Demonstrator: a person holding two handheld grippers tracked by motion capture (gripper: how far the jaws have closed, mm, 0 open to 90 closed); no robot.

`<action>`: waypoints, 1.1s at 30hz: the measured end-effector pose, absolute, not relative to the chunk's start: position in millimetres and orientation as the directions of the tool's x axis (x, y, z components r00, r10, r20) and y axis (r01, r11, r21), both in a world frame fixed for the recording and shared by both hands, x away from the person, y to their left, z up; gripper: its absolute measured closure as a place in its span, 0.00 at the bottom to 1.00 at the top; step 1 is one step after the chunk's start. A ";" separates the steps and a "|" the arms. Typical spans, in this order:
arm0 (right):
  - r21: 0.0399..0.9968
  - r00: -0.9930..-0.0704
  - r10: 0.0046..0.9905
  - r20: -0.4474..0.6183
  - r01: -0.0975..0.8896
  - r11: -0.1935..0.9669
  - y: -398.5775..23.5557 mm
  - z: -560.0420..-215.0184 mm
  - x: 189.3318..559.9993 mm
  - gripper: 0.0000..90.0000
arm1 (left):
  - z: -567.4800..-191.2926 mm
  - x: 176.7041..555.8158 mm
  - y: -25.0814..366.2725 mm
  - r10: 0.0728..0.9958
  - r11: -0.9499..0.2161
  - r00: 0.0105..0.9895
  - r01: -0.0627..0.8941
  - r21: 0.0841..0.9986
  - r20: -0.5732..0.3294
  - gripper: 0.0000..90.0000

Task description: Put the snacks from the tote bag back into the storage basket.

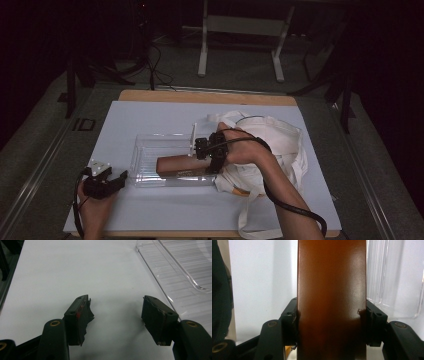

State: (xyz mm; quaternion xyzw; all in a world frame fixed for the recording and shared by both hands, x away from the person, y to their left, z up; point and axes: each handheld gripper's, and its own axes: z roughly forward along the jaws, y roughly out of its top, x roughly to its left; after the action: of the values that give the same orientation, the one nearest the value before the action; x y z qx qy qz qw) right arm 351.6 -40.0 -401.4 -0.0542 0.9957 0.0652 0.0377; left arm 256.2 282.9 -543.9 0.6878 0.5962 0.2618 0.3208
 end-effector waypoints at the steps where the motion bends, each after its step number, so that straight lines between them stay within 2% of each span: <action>1: 0.122 -0.991 -0.103 -0.084 -0.113 0.986 -38.6 -402.0 351.1 0.47 | -543.9 256.2 282.9 0.988 -0.083 0.152 0.652 0.753 -0.023 0.44; 28: 0.127 -0.991 -0.120 -0.058 -0.126 0.984 -8.0 -411.9 349.1 0.44 | -543.9 256.3 282.9 0.988 -0.082 0.153 0.652 0.753 -0.024 0.44; 30: 0.161 -0.992 -0.124 -0.038 -0.129 0.979 -8.3 -413.1 349.5 0.37 | -544.0 256.4 283.0 0.988 -0.081 0.152 0.652 0.753 -0.026 0.43; 33: 0.164 -0.990 -0.142 -0.023 -0.144 0.976 -10.3 -415.6 347.8 0.30 | -543.9 256.2 282.8 0.988 -0.085 0.154 0.653 0.752 -0.022 0.43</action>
State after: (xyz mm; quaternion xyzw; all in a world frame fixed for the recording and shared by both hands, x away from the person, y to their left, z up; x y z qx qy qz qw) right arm 347.8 -10.3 -415.6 -0.0721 0.9939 0.0831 0.0057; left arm 256.2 282.8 -543.9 0.6887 0.5958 0.2611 0.3203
